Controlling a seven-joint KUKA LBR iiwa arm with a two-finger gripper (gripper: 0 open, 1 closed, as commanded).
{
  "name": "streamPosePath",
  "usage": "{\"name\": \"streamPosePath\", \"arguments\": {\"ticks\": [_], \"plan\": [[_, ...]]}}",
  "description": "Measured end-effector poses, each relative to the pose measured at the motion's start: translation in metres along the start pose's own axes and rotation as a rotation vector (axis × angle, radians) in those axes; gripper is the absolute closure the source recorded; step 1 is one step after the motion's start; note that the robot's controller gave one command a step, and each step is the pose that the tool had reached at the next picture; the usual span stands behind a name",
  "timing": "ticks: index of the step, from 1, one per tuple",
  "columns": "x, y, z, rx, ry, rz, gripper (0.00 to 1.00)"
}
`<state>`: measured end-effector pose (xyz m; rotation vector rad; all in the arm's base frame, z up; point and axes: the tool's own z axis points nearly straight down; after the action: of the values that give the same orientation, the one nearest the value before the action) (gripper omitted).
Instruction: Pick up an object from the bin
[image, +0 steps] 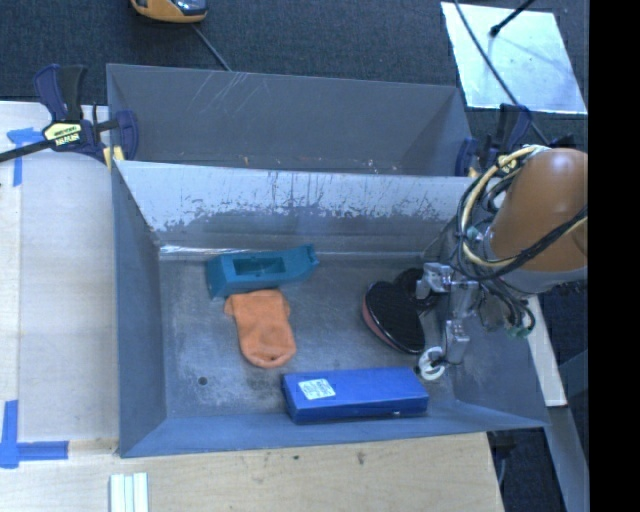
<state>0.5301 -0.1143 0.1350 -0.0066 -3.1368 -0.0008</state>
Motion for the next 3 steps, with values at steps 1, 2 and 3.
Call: {"name": "streamPosePath", "arguments": {"ticks": [1,2,3], "plan": [[-0.002,0.0,-0.005,0.001,-0.008,-0.003,0.0],[-0.025,0.001,0.031,0.002,-0.014,0.066,0.0],[-0.053,0.002,0.056,0.001,-0.009,0.209,0.0]]}}
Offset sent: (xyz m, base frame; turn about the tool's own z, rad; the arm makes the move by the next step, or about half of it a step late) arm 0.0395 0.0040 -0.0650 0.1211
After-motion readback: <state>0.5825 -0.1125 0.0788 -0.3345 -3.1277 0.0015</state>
